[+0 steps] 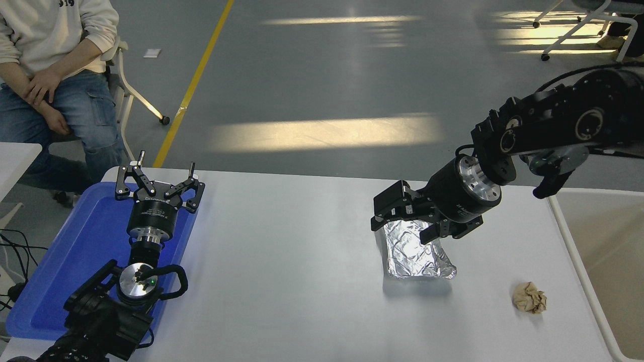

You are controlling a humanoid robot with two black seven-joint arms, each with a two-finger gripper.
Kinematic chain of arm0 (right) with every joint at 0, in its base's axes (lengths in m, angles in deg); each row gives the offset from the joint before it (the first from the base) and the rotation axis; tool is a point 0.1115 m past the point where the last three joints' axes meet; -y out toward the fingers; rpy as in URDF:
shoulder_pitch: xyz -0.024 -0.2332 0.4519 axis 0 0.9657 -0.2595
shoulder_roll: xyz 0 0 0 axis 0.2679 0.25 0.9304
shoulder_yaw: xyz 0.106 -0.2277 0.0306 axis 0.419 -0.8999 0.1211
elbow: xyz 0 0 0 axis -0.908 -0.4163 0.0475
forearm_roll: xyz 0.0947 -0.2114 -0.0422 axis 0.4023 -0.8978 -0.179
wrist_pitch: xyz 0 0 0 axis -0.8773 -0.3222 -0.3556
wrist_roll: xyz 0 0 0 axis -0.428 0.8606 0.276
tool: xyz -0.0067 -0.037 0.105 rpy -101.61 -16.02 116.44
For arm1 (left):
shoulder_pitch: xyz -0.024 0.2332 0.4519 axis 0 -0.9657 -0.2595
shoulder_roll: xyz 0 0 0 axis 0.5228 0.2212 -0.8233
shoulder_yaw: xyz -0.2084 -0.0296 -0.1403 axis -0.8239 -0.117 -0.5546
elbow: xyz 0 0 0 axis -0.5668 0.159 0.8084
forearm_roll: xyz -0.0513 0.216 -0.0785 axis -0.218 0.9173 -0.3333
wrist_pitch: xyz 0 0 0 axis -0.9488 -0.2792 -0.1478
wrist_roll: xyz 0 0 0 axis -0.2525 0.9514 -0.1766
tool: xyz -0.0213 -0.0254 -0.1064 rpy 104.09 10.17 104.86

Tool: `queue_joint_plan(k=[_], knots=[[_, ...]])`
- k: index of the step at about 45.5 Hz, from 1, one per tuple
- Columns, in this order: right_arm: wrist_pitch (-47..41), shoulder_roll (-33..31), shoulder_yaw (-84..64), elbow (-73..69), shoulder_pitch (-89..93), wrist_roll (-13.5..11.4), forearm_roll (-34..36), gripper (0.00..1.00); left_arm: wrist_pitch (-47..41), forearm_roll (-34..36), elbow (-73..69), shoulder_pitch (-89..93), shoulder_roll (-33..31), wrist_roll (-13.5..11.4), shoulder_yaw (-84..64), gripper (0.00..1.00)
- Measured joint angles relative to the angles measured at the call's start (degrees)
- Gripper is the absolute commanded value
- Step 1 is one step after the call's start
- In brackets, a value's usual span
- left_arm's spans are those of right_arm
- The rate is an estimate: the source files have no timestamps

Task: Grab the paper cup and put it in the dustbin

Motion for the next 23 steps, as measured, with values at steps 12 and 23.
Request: queue_joint_plan(k=[12,23], knots=[[-0.98,-0.85,-1.64,-0.68,-0.19,0.08,-0.94,1.0,0.0,0.01,0.0,0.0,0.0,0.0,0.0,1.0],[-0.65,-0.91,-2.13,-0.88,-0.64,0.19,-2.49,1.0,0.0,0.01,0.0,0.0,0.0,0.06,0.0,1.0]])
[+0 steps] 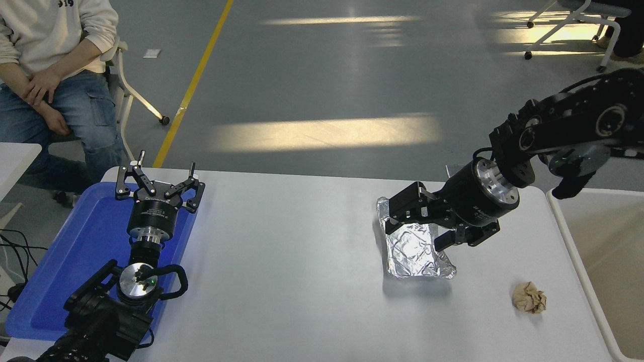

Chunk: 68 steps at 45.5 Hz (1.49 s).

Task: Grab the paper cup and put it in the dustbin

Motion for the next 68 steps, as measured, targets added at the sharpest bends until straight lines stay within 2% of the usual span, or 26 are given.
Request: queue_joint_plan(k=[24,68], knots=[[0.14,2.16,-2.6,-1.05,-4.82,-0.02,-5.95,1.0,0.0,0.0,0.0,0.0,0.0,0.01,0.0,1.0],[0.18,1.82,-4.33,-2.11,-7.39,-0.03,-7.78,1.0,0.0,0.0,-0.01,0.0,0.06,-0.01,0.0,1.0]])
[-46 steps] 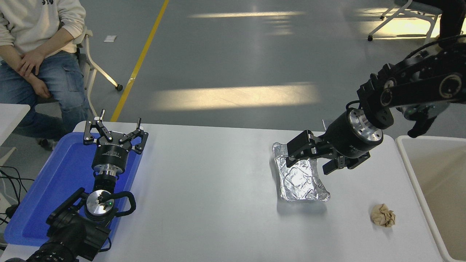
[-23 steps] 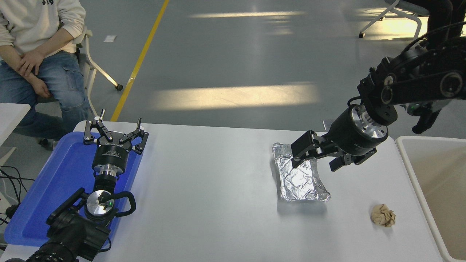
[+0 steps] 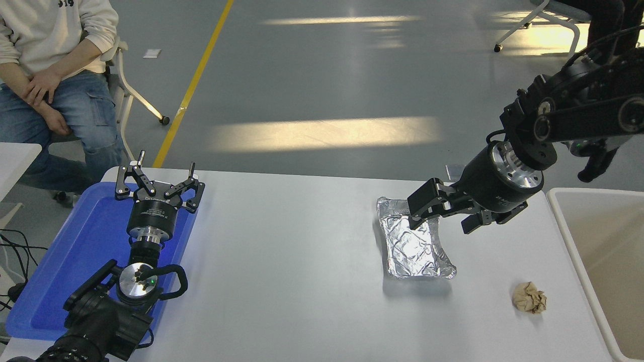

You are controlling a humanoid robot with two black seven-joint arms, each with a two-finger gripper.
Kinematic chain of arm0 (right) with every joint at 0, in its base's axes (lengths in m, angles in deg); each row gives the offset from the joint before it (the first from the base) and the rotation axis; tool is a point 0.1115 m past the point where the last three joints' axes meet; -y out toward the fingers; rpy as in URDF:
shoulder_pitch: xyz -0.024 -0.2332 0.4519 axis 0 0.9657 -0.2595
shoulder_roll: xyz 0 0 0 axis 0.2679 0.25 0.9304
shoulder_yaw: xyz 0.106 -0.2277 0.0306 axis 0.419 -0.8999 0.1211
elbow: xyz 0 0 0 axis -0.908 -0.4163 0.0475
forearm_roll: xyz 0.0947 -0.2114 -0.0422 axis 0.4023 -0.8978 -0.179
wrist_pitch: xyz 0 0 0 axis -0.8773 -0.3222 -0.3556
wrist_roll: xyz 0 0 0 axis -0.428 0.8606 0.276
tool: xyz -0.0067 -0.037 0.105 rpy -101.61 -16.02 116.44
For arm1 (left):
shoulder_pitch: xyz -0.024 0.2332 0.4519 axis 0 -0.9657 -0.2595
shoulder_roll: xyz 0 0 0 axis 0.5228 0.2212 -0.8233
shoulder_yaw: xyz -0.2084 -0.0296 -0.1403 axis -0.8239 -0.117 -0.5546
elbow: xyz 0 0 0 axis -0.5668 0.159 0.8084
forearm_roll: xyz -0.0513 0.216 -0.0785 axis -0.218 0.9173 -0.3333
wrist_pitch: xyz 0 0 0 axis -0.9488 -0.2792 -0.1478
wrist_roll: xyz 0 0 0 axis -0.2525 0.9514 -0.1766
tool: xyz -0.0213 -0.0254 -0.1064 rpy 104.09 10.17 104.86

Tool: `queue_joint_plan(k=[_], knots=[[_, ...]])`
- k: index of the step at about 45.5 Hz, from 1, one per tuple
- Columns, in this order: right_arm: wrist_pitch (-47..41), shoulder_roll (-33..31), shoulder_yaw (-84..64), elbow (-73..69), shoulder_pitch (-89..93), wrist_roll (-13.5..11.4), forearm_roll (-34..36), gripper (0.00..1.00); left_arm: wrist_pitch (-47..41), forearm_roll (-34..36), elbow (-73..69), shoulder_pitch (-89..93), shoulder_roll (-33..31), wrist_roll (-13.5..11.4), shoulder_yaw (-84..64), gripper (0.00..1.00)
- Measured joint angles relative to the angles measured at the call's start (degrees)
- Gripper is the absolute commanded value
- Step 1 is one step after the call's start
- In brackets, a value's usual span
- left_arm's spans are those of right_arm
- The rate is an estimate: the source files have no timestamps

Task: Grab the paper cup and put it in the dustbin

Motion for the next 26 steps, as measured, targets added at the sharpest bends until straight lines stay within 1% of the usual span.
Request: queue_joint_plan(k=[26], knots=[[0.49,-0.2,-0.02,-0.02,0.39,0.0,-0.9,1.0,0.0,-0.03,0.0,0.0,0.02,-0.07,0.0,1.0]])
